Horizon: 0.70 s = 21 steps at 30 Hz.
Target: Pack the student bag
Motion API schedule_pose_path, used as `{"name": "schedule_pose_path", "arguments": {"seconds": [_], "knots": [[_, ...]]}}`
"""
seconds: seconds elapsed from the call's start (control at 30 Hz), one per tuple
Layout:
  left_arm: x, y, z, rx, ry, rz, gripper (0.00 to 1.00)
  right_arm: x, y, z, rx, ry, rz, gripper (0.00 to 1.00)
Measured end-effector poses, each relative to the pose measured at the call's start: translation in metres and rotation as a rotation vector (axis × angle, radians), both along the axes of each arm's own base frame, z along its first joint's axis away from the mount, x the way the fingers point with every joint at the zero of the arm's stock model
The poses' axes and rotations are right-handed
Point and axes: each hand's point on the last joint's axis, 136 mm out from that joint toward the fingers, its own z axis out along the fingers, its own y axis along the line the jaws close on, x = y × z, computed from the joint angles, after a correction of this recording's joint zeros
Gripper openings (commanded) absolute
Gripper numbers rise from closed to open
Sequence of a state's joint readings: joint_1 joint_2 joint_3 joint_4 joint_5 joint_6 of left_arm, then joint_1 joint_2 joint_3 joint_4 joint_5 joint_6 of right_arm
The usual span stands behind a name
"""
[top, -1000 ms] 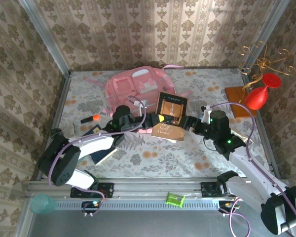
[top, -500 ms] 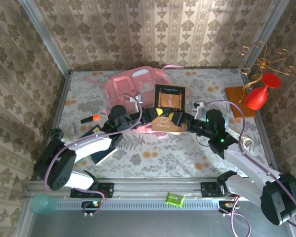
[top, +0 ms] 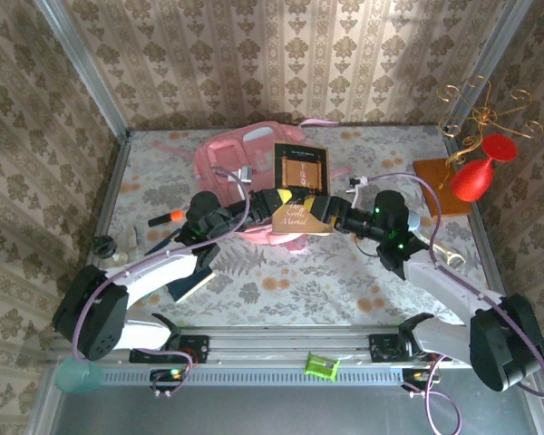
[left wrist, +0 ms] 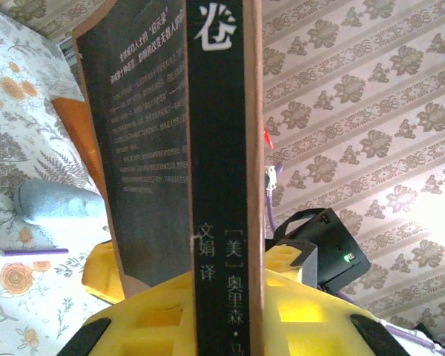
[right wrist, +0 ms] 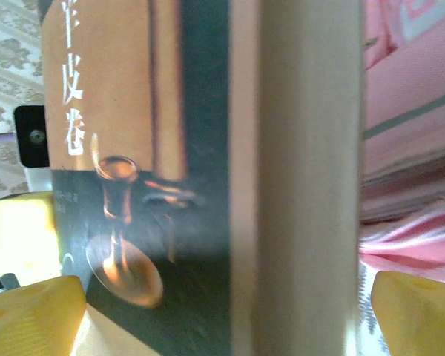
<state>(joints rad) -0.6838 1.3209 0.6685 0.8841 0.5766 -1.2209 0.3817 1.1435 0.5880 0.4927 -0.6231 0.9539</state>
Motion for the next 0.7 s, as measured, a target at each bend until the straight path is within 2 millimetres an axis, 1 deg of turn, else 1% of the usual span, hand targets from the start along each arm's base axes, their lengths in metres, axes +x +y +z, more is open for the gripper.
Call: {"name": "schedule_pose_path", "arguments": {"seconds": [0.1, 0.2, 0.33, 0.47, 0.5, 0.57, 0.63, 0.67, 0.7], "knots": [[0.0, -0.001, 0.003, -0.018, 0.0, -0.005, 0.0, -0.004, 0.008, 0.014, 0.031, -0.029, 0.036, 0.96], [0.003, 0.002, 0.008, -0.037, -0.012, 0.003, 0.0, -0.004, 0.007, 0.023, 0.054, -0.049, 0.032, 0.88], [0.01, 0.009, 0.008, -0.041, -0.004, 0.029, 0.0, -0.006, 0.002, 0.038, 0.087, -0.081, 0.02, 0.72], [0.016, 0.013, -0.001, -0.029, 0.013, 0.055, 0.0, -0.009, -0.002, 0.051, 0.11, -0.113, 0.009, 0.56], [0.016, 0.014, -0.004, -0.022, 0.02, 0.06, 0.0, -0.009, -0.002, 0.052, 0.112, -0.114, 0.006, 0.5], [0.018, 0.014, -0.01, -0.004, 0.032, 0.068, 0.0, -0.009, -0.003, 0.052, 0.111, -0.112, -0.003, 0.32], [0.018, 0.014, -0.013, 0.005, 0.031, 0.073, 0.0, -0.006, -0.005, 0.049, 0.107, -0.096, -0.019, 0.07], [0.018, 0.014, -0.013, 0.006, 0.027, 0.076, 0.0, -0.005, -0.005, 0.046, 0.102, -0.086, -0.026, 0.02], [0.019, 0.014, -0.013, 0.008, 0.021, 0.08, 0.1, -0.004, -0.006, 0.044, 0.097, -0.074, -0.036, 0.0]]}}
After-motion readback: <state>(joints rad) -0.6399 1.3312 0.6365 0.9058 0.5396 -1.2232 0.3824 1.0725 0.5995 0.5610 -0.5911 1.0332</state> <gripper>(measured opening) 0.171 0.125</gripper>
